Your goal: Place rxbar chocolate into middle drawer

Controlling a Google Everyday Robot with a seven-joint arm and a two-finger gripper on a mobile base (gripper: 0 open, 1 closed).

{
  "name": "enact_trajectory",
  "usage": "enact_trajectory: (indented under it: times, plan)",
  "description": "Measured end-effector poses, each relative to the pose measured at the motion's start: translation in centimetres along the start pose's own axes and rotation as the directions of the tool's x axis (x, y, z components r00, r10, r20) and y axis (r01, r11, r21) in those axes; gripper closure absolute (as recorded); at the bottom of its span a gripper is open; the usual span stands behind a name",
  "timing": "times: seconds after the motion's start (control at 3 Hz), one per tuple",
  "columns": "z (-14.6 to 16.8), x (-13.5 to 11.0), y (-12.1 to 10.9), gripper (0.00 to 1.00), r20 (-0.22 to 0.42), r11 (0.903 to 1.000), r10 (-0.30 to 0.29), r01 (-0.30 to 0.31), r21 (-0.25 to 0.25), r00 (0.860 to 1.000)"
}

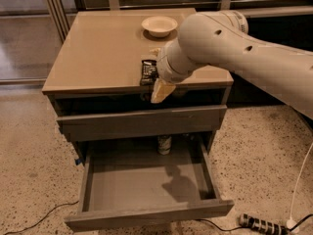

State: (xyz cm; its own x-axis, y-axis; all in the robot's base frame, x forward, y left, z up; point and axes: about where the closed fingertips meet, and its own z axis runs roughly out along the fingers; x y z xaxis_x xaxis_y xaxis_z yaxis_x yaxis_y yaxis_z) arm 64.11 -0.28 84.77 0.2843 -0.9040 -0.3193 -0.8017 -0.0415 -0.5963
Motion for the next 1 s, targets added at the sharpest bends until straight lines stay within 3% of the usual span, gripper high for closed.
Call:
enact_trajectory:
  times: [0.33,0.67,1.0]
  plan:
    - [0.0,0.0,0.0,0.46,0.0,1.0,0.0,0.0,0.0,1.0]
    - [0.0,0.0,0.0,0.47,0.0,1.0,0.0,0.0,0.0,1.0]
    - [1.7,0.0,0.0,0.42,0.003,0.9999,0.003,-0.003,0.01,1.0]
